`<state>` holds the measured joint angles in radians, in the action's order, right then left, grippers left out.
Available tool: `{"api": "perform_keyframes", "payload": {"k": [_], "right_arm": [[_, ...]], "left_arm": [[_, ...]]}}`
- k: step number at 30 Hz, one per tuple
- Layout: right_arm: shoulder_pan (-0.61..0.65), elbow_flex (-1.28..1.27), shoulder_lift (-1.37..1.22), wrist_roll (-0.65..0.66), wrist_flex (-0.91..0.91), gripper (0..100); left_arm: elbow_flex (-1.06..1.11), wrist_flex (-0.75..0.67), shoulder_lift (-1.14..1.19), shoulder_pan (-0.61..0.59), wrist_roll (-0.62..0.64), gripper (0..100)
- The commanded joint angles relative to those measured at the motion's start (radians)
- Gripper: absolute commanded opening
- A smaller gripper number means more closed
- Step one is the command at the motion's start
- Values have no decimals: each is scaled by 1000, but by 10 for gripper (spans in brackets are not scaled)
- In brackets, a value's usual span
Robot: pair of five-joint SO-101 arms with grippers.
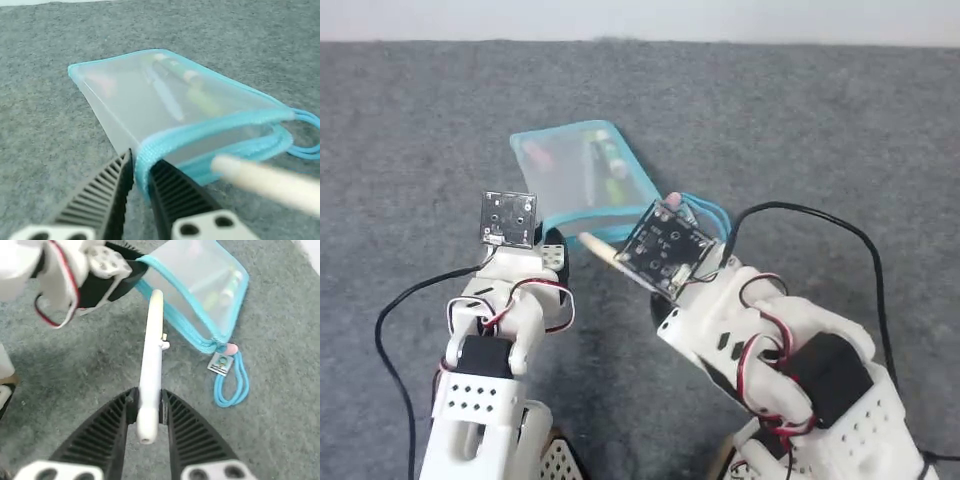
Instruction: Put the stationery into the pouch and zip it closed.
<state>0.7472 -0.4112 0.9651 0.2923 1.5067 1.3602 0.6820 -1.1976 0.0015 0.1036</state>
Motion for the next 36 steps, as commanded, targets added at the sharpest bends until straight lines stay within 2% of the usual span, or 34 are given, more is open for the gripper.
{"api": "perform_keyframes", "payload": {"k": [1,9,13,20,29,36], "right_arm": [[-59,-6,12,6,-53,6],[-62,-201,10,2,-259,6],[-62,-235,-1,-52,-355,6],[-64,-241,-214,-94,-547,6],[-104,18,-575,-259,-591,6],[-97,203,-792,-308,-591,6]], "left_arm": [[-31,-38,-15,18,14,11],[-31,-37,-15,20,14,11],[-31,-37,-15,31,14,11],[-31,-23,-15,75,11,11],[-31,-23,-15,83,9,11],[-30,-23,-15,83,9,11]]}}
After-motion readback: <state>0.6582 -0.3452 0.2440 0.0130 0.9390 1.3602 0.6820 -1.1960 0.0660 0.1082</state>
